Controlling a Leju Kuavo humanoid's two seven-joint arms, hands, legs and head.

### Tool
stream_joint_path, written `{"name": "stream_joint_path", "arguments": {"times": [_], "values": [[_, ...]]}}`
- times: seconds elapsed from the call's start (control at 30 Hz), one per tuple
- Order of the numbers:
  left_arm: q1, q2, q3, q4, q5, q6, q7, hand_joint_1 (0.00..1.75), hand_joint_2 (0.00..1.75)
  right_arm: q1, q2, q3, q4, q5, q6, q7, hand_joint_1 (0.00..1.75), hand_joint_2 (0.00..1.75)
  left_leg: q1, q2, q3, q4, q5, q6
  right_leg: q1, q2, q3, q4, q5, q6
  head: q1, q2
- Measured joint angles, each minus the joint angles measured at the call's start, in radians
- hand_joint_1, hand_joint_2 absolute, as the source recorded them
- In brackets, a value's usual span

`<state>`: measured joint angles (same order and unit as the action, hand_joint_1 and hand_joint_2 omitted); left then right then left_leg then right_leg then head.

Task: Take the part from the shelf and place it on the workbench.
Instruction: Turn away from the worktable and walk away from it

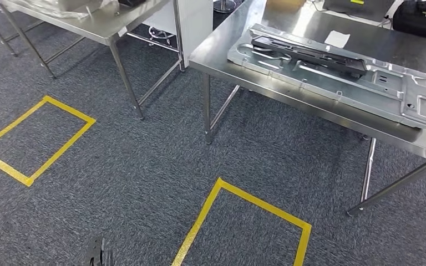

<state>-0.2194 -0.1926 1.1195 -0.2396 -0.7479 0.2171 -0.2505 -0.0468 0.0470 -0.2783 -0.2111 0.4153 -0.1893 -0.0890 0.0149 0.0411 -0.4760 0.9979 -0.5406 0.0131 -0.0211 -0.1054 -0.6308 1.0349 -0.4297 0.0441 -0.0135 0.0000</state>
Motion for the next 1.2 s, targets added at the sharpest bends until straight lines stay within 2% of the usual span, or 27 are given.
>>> {"name": "stream_joint_path", "arguments": {"times": [0.03,0.07,0.1,0.13,0.17,0.2,0.23,0.27,0.33,0.37,0.4,0.47,0.53,0.57,0.63,0.67,0.7,0.73,0.8,0.87,0.9,0.97,1.0,1.07,1.13,1.17,1.2], "values": [[0.002,0.000,0.000,0.000,0.000,0.000,0.001,0.00,0.00,0.001,0.001,0.000,0.000,0.001,0.000,0.000,0.00,0.00,0.001,-0.006,-0.006,-0.002,0.009,0.009,-0.003,0.023,-0.010,0.026,-0.025,0.005,0.001,0.000],[0.002,-0.001,-0.001,0.000,0.001,0.001,0.002,0.00,0.00,0.002,0.002,0.001,0.001,0.001,0.000,0.000,0.00,0.00,0.001,-0.013,-0.014,-0.003,0.018,0.016,-0.005,0.053,-0.029,0.074,-0.064,0.009,0.004,0.000],[0.002,-0.001,-0.001,0.000,0.001,0.001,0.002,0.00,0.00,0.005,0.002,0.001,0.002,0.002,0.001,0.000,0.00,0.00,-0.001,-0.022,-0.022,-0.002,0.025,0.021,-0.004,0.078,-0.054,0.140,-0.108,0.010,0.006,0.000],[0.002,-0.001,-0.002,0.000,0.001,0.001,0.004,0.00,0.00,0.007,0.002,0.001,0.003,0.005,0.001,0.001,0.00,0.00,-0.003,-0.033,-0.030,-0.001,0.032,0.023,-0.003,0.093,-0.077,0.207,-0.144,0.010,0.008,0.000],[0.002,-0.001,-0.002,0.000,0.001,0.000,0.005,0.00,0.00,0.009,0.002,0.002,0.004,0.009,0.002,0.002,0.00,0.00,-0.006,-0.044,-0.037,-0.001,0.038,0.024,-0.001,0.099,-0.090,0.253,-0.162,0.008,0.009,0.000],[0.004,-0.001,-0.003,0.000,0.001,0.000,0.008,0.00,0.00,0.010,0.002,0.002,0.004,0.015,0.004,0.003,0.00,0.00,-0.008,-0.056,-0.042,0.000,0.044,0.024,0.000,0.102,-0.086,0.264,-0.160,0.005,0.009,0.000],[0.005,-0.002,-0.004,0.000,0.001,0.000,0.012,0.00,0.00,0.011,0.002,0.004,0.005,0.022,0.006,0.005,0.00,0.00,-0.010,-0.068,-0.046,0.001,0.047,0.024,0.002,0.105,-0.062,0.235,-0.141,0.000,0.009,0.000],[0.005,-0.003,-0.006,0.000,0.000,-0.001,0.015,0.00,0.00,0.011,0.002,0.006,0.006,0.027,0.008,0.007,0.00,0.00,-0.011,-0.080,-0.048,0.001,0.050,0.023,0.004,0.112,-0.022,0.171,-0.109,-0.007,0.009,0.000],[0.015,-0.005,-0.011,0.000,-0.011,-0.010,0.017,0.00,0.00,0.013,0.001,0.007,0.007,0.016,0.003,0.010,0.00,0.00,-0.013,-0.100,-0.052,0.002,0.054,0.017,0.008,0.149,0.060,0.032,-0.067,-0.024,0.009,0.000],[0.028,-0.003,-0.016,0.000,-0.021,-0.023,0.007,0.00,0.00,0.015,0.002,0.002,0.008,-0.004,-0.006,0.008,0.00,0.00,-0.013,-0.106,-0.054,0.003,0.055,0.013,0.010,0.164,0.084,-0.012,-0.060,-0.030,0.010,0.000],[0.048,0.002,-0.021,0.000,-0.032,-0.041,-0.009,0.00,0.00,0.017,0.003,-0.006,0.008,-0.029,-0.016,0.005,0.00,0.00,-0.011,-0.112,-0.058,0.003,0.056,0.007,0.011,0.173,0.093,-0.030,-0.064,-0.035,0.011,0.000],[0.097,0.015,-0.028,0.000,-0.050,-0.074,-0.049,0.00,0.00,0.021,0.009,-0.027,0.009,-0.067,-0.032,0.001,0.00,0.00,-0.009,-0.121,-0.059,0.001,0.057,-0.006,0.012,0.162,0.096,-0.037,-0.062,-0.042,0.012,0.000],[0.138,0.026,-0.032,0.001,-0.062,-0.083,-0.066,0.00,0.00,0.029,0.015,-0.041,0.009,-0.077,-0.036,0.002,0.00,0.00,-0.009,-0.105,-0.071,0.026,0.035,-0.016,0.009,0.142,0.102,-0.051,-0.056,-0.051,0.009,0.000],[0.150,0.030,-0.035,0.001,-0.069,-0.082,-0.066,0.00,0.00,0.034,0.017,-0.047,0.009,-0.080,-0.036,0.004,0.00,0.00,-0.010,-0.089,-0.091,0.067,0.008,-0.021,0.007,0.127,0.104,-0.057,-0.053,-0.056,0.005,0.000],[0.159,0.034,-0.043,0.001,-0.086,-0.072,-0.058,0.00,0.00,0.043,0.019,-0.059,0.010,-0.084,-0.035,0.008,0.00,0.00,-0.006,-0.058,-0.154,0.195,-0.062,-0.029,0.009,0.095,0.102,-0.057,-0.053,-0.060,-0.001,0.000],[0.162,0.036,-0.047,0.001,-0.096,-0.062,-0.052,0.00,0.00,0.044,0.020,-0.066,0.010,-0.085,-0.034,0.009,0.00,0.00,-0.005,-0.052,-0.181,0.252,-0.083,-0.034,0.011,0.080,0.100,-0.056,-0.054,-0.061,-0.001,0.000],[0.165,0.038,-0.051,0.001,-0.105,-0.050,-0.046,0.00,0.00,0.045,0.020,-0.071,0.011,-0.086,-0.032,0.009,0.00,0.00,-0.003,-0.049,-0.192,0.280,-0.087,-0.037,0.012,0.068,0.098,-0.053,-0.055,-0.061,-0.002,0.000],[0.168,0.039,-0.054,0.001,-0.112,-0.040,-0.041,0.00,0.00,0.044,0.020,-0.077,0.011,-0.086,-0.030,0.007,0.00,0.00,-0.002,-0.047,-0.185,0.270,-0.071,-0.039,0.012,0.057,0.097,-0.050,-0.057,-0.061,-0.002,0.000],[0.173,0.043,-0.057,0.001,-0.114,-0.032,-0.037,0.00,0.00,0.042,0.022,-0.083,0.011,-0.085,-0.026,0.004,0.00,0.00,-0.002,-0.024,-0.116,0.144,-0.007,-0.036,0.012,0.038,0.095,-0.042,-0.061,-0.057,-0.002,0.000],[0.173,0.046,-0.058,0.001,-0.111,-0.039,-0.038,0.00,0.00,0.041,0.023,-0.087,0.011,-0.083,-0.023,0.002,0.00,0.00,-0.007,0.006,-0.058,0.031,0.033,-0.025,0.016,0.023,0.096,-0.034,-0.067,-0.048,-0.001,0.000],[0.173,0.048,-0.058,0.001,-0.109,-0.044,-0.038,0.00,0.00,0.040,0.024,-0.090,0.011,-0.082,-0.022,0.001,0.00,0.00,-0.009,0.013,-0.049,0.010,0.036,-0.018,0.017,0.016,0.097,-0.032,-0.068,-0.043,0.000,0.000],[0.176,0.050,-0.058,0.002,-0.108,-0.049,-0.036,0.00,0.00,0.038,0.024,-0.095,0.011,-0.080,-0.020,0.000,0.00,0.00,-0.011,-0.003,-0.053,0.007,0.042,-0.006,0.018,0.005,0.100,-0.033,-0.067,-0.033,0.002,0.000],[0.177,0.051,-0.058,0.002,-0.108,-0.050,-0.033,0.00,0.00,0.037,0.024,-0.097,0.011,-0.080,-0.020,0.000,0.00,0.00,-0.010,-0.010,-0.052,0.002,0.047,0.000,0.016,0.007,0.101,-0.031,-0.070,-0.027,0.002,0.000],[0.178,0.052,-0.058,0.003,-0.110,-0.050,-0.024,0.00,0.00,0.038,0.024,-0.100,0.011,-0.080,-0.019,0.001,0.00,0.00,-0.005,-0.026,-0.053,-0.008,0.060,0.014,0.012,0.042,0.085,0.013,-0.109,-0.017,0.005,0.000],[0.177,0.052,-0.059,0.004,-0.113,-0.048,-0.014,0.00,0.00,0.042,0.025,-0.101,0.011,-0.077,-0.018,0.002,0.00,0.00,-0.004,-0.042,-0.060,-0.010,0.068,0.022,0.008,0.086,0.033,0.132,-0.183,-0.011,0.009,0.000],[0.177,0.052,-0.060,0.004,-0.113,-0.047,-0.008,0.00,0.00,0.044,0.026,-0.101,0.011,-0.074,-0.017,0.002,0.00,0.00,-0.004,-0.051,-0.065,-0.009,0.071,0.023,0.007,0.095,0.005,0.196,-0.212,-0.009,0.010,0.000],[0.177,0.053,-0.060,0.004,-0.113,-0.047,-0.003,0.00,0.00,0.046,0.026,-0.101,0.011,-0.071,-0.015,0.002,0.00,0.00,-0.005,-0.063,-0.068,-0.008,0.073,0.022,0.006,0.099,-0.012,0.237,-0.223,-0.008,0.010,0.000]]}}
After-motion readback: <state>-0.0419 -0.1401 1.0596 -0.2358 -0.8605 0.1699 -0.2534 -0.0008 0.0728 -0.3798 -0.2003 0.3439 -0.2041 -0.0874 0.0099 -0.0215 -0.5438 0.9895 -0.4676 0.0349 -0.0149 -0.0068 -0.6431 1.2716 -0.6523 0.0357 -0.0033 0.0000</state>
